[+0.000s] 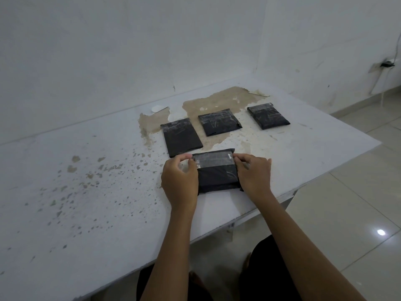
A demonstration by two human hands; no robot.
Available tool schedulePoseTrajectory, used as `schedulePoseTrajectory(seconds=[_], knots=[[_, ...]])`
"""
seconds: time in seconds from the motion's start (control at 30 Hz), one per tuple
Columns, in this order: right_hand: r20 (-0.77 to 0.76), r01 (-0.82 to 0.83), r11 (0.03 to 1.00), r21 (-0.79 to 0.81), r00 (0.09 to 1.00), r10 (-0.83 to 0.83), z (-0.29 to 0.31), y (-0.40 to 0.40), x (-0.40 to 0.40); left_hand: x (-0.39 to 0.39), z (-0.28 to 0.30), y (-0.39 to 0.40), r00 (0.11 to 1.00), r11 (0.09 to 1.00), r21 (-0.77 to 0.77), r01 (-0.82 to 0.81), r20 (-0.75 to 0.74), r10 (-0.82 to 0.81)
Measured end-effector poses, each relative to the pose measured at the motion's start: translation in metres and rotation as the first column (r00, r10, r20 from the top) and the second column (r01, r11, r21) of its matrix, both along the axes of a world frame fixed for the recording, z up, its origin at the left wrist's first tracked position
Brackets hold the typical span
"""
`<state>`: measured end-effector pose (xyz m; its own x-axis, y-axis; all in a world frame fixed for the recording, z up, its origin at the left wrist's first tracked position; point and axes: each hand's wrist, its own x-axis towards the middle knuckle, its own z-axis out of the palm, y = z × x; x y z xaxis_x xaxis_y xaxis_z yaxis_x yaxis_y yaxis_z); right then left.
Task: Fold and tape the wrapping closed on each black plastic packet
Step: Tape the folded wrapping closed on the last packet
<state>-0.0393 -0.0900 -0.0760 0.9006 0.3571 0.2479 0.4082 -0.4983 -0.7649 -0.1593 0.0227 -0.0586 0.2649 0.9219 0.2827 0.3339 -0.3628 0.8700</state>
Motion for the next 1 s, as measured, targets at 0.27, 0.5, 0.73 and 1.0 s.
schedulePoseTrajectory(seconds=[0.27,0.5,0.73,1.0], knots=[[-0.002,-0.005,1.0,-0.004,1.0,0.005,-0.001,0.0,0.0,-0.001,0.0,0.002,0.992,0.98,0.195,0.048,-0.121,-0.025],[0.006,0.001,1.0,-0.002,1.0,-0.001,-0.001,0.0,-0.002,-0.002,0.008,0.013,0.921,0.938,0.327,0.114,-0.389,0.023],[0.01,0.003,1.0,-0.004,1.0,-0.003,0.0,0.0,-0.005,-0.001,0.015,0.016,0.866,0.897,0.398,0.192,-0.499,0.036],[-0.077,-0.089,0.986,0.14,0.992,0.1,0.007,-0.002,0.0,0.006,0.006,-0.027,0.614,0.796,0.202,0.571,-0.748,-0.251]])
